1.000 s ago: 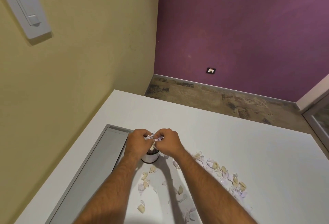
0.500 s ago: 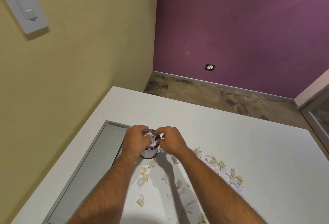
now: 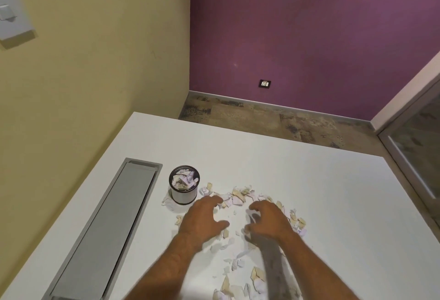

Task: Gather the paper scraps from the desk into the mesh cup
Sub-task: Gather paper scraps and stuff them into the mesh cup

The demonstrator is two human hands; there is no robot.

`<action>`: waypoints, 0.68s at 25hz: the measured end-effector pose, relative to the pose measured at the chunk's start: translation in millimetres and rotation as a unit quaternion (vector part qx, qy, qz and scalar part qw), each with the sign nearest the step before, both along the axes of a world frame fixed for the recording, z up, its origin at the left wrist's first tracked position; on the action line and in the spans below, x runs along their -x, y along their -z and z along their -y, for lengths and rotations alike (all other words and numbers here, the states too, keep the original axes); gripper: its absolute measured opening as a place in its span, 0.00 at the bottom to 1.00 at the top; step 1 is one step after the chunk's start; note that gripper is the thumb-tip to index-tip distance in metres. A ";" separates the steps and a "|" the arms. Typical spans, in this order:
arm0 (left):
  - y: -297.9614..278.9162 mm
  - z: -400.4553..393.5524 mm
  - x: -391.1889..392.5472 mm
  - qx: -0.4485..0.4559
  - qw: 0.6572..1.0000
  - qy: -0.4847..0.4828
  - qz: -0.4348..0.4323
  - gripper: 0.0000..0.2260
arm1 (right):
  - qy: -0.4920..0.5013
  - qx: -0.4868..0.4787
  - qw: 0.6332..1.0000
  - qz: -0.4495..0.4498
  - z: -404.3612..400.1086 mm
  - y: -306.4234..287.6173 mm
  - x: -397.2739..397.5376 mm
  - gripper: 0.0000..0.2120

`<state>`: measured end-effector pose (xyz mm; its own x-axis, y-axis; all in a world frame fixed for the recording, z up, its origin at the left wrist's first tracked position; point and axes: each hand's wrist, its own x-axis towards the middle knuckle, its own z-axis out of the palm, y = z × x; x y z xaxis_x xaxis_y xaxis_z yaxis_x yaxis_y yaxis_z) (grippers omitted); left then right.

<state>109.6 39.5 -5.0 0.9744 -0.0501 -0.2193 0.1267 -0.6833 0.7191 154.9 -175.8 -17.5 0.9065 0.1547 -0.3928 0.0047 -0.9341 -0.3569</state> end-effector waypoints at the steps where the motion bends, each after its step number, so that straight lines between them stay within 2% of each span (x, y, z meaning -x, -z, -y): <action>1: 8.8 8.7 11.8 -0.030 0.998 0.047 -0.035 0.36 | -0.013 0.033 0.999 -0.010 7.4 3.1 7.5 0.37; 4: 32.3 29.2 44.1 -0.176 0.965 0.160 -0.111 0.52 | -0.027 0.102 0.993 -0.049 16.5 9.8 25.0 0.60; 6: 45.2 40.3 58.5 -0.244 0.940 0.192 -0.138 0.55 | -0.044 0.131 0.989 -0.051 13.5 15.4 32.8 0.63; 10: 60.4 53.9 73.5 -0.285 0.933 0.180 -0.123 0.46 | -0.088 0.082 0.993 -0.004 0.1 27.9 44.7 0.46; 14: 67.8 49.6 75.6 -0.237 0.949 0.175 -0.114 0.40 | -0.086 0.002 0.996 -0.006 -10.5 38.1 49.9 0.27; 17: 75.8 45.7 78.2 -0.181 0.969 0.132 -0.099 0.32 | -0.071 -0.042 0.996 -0.011 -16.2 40.7 51.8 0.13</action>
